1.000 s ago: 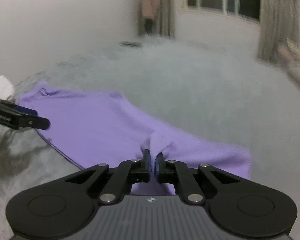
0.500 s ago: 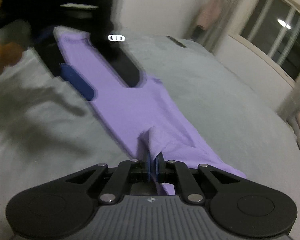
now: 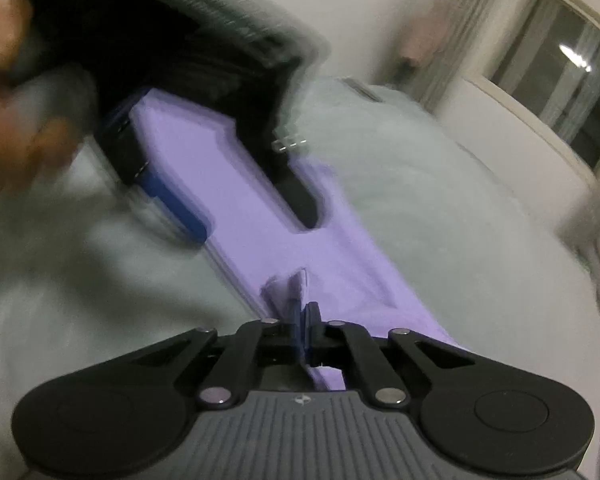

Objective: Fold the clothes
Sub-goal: 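Grasp the leg hem with the left gripper from the right gripper, then carry the leg hem with the left gripper onto the waistband, then open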

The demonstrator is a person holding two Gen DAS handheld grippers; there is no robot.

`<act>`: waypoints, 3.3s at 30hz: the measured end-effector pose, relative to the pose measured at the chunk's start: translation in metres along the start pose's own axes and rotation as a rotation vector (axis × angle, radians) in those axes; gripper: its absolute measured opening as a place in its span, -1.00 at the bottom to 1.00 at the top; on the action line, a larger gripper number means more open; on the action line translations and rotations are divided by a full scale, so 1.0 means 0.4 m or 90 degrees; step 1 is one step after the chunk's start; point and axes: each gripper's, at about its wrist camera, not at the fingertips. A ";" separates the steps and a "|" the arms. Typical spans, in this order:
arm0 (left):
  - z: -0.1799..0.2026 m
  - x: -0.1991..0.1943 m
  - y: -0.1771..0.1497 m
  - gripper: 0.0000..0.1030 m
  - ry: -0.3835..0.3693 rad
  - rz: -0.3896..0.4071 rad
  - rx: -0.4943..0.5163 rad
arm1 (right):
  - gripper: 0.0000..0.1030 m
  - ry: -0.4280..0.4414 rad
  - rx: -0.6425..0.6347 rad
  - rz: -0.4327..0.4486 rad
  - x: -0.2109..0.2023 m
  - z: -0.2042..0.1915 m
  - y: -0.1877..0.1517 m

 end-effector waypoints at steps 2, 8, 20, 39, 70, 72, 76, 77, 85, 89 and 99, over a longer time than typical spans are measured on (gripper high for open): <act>-0.001 0.004 0.001 0.74 -0.011 -0.006 -0.017 | -0.99 0.021 0.050 0.017 -0.016 0.033 0.001; -0.021 0.028 0.012 0.75 -0.073 -0.014 -0.110 | -0.99 0.060 0.115 0.052 -0.046 0.083 0.002; -0.034 0.146 0.033 0.48 -0.172 -0.016 -0.233 | -0.99 0.038 0.094 0.087 -0.082 0.066 0.025; -0.061 0.181 0.057 -0.95 -0.148 0.010 -0.197 | -0.99 0.026 -0.040 0.071 -0.075 -0.002 -0.004; -0.141 -0.234 0.279 -0.95 0.115 0.163 0.082 | -0.43 -0.057 0.206 -0.016 -0.059 0.143 -0.055; -0.165 -0.246 0.286 -0.95 0.125 0.163 0.081 | -0.42 -0.055 0.202 -0.020 -0.054 0.141 -0.058; -0.207 -0.263 0.294 -0.95 0.140 0.165 0.080 | -0.40 -0.053 0.192 -0.028 -0.047 0.132 -0.057; -0.217 -0.266 0.294 -0.95 0.141 0.166 0.081 | -0.38 -0.052 0.189 -0.028 -0.045 0.130 -0.055; -0.244 -0.303 0.286 -0.95 0.153 0.180 0.106 | -0.35 -0.048 0.176 -0.026 -0.047 0.112 -0.046; -0.256 -0.323 0.286 -0.95 0.171 0.183 0.100 | -0.35 -0.047 0.173 -0.026 -0.050 0.110 -0.047; -0.269 -0.316 0.301 -0.93 0.227 0.162 0.092 | -0.33 -0.048 0.152 -0.030 -0.041 0.091 -0.035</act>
Point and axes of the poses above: each gripper's, at about its wrist camera, not at the fingertips, and x roughly the way its jaws point, z to its right, y to its top, and after that the axes turned 8 degrees about -z, right-handed
